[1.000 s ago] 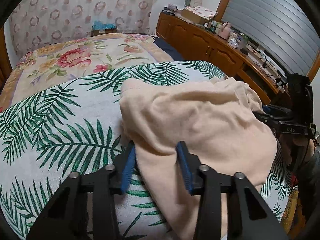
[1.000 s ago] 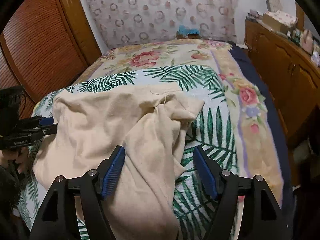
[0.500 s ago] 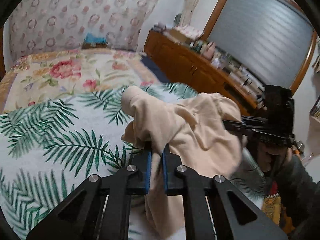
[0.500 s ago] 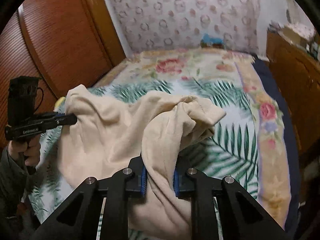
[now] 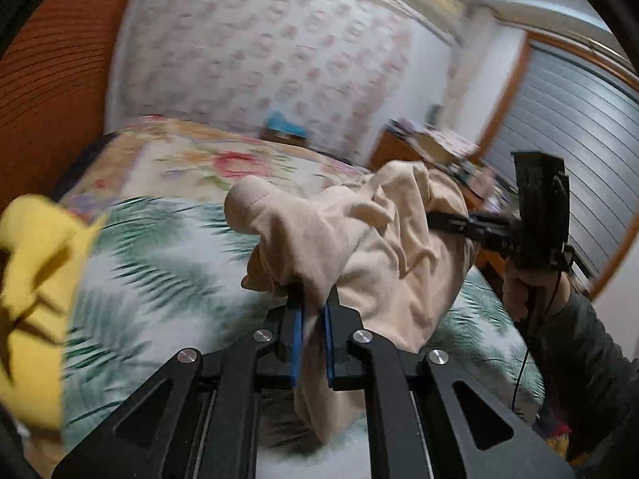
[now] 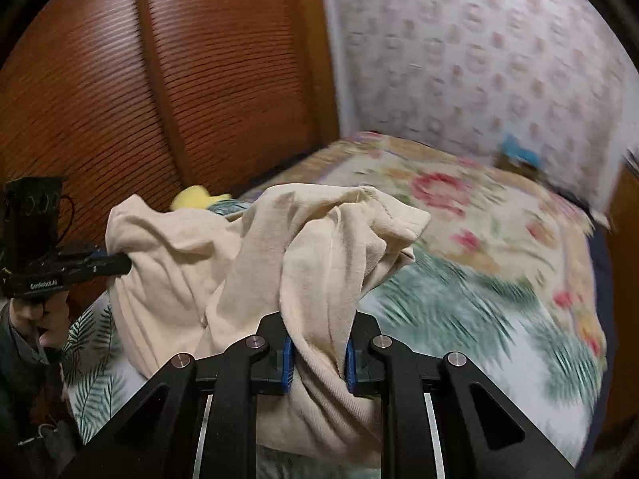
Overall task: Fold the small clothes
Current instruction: 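Carry the T-shirt with both tools beside the yellow plush toy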
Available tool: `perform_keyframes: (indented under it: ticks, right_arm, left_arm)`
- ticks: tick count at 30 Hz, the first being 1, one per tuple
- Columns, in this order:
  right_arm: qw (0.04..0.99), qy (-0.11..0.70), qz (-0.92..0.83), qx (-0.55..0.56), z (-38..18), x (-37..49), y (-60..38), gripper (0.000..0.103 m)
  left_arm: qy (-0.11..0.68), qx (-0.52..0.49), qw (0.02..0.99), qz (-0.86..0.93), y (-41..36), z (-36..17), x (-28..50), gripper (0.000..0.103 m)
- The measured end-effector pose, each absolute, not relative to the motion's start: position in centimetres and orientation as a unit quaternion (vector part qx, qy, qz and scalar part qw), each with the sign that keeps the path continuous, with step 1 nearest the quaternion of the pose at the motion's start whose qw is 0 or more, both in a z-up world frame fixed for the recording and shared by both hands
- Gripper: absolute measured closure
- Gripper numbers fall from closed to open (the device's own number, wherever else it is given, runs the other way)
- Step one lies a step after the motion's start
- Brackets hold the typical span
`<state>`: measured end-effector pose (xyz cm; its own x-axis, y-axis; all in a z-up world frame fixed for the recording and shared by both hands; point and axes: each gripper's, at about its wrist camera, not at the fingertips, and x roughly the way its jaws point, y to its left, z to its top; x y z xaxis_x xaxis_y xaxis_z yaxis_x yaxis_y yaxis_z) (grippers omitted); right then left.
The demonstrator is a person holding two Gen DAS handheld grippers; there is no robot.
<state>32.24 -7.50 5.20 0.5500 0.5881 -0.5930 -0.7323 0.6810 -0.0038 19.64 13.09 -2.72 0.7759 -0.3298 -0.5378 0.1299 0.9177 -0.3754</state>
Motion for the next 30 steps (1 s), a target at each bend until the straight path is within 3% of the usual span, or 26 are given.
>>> perform_keyframes:
  ticks: [13,25,28,30]
  right_arm:
    - [0.809,0.274,0.459,-0.243,2.9,41.8,13.3,0.084]
    - [0.788,0.289,0.489,-0.237,-0.5,48.7,17.8,0.080]
    - [0.810,0.295,0.466,-0.201,-0.2,49.8,17.5,0.063]
    - [0.824,0.289,0.454,-0.179,0.6,50.2,16.4,0.061]
  left_arm:
    - [0.311,-0.210,0.927,-0.018,22.0,-7.9,17.3,0.093]
    - [0.342,-0.168,0.923,0.042,22.5,-9.9,15.7,0.092]
    - [0.335,-0.153,0.929,0.042,22.4,-9.0,14.9,0.081]
    - [0.322,-0.147,0.934,0.041,22.3,-8.0,14.1,0.069]
